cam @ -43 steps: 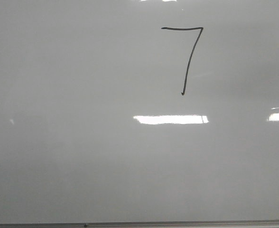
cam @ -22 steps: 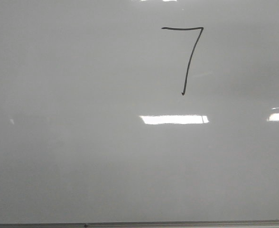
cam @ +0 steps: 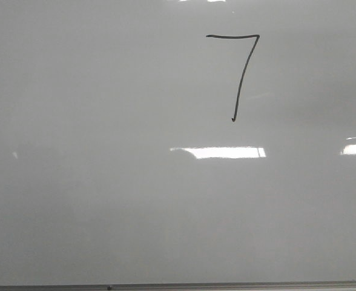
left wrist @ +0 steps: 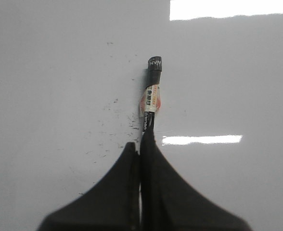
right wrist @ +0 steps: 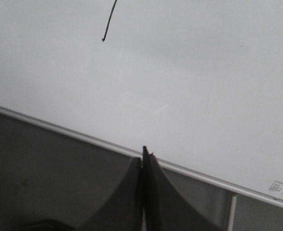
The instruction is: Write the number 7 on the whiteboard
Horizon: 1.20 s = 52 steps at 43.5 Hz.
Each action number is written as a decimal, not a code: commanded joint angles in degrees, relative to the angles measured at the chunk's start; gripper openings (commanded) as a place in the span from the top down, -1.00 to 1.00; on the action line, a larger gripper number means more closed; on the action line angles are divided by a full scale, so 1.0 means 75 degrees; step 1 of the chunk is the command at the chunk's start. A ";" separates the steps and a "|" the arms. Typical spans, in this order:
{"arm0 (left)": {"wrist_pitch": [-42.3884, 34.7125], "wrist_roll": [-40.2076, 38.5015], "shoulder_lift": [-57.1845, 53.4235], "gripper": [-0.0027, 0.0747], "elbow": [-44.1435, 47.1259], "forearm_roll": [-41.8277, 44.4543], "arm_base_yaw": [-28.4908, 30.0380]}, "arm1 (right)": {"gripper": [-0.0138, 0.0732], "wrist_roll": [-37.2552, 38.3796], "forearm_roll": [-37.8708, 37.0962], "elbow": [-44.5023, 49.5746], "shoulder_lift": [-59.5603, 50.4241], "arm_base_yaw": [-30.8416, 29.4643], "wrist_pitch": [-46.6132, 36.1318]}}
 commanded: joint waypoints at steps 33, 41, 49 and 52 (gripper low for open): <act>-0.0701 -0.0007 -0.0094 0.98 0.0103 -0.0041 0.0010 | 0.84 -0.0057 -0.0229 0.6505 -0.4190 -0.2293 -0.8193; -0.0701 -0.0007 -0.0094 0.98 0.0103 -0.0041 0.0010 | 0.84 -0.0057 -0.0222 0.6810 -0.4339 -0.2293 -0.8304; -0.0701 -0.0007 -0.0094 0.98 0.0103 -0.0041 0.0010 | 0.84 -0.0057 -0.0206 0.6810 -0.4339 -0.2293 -0.8487; -0.0701 -0.0007 -0.0094 0.98 0.0103 -0.0041 0.0010 | 0.84 -0.0057 -0.0199 0.6810 -0.4339 -0.2293 -0.8495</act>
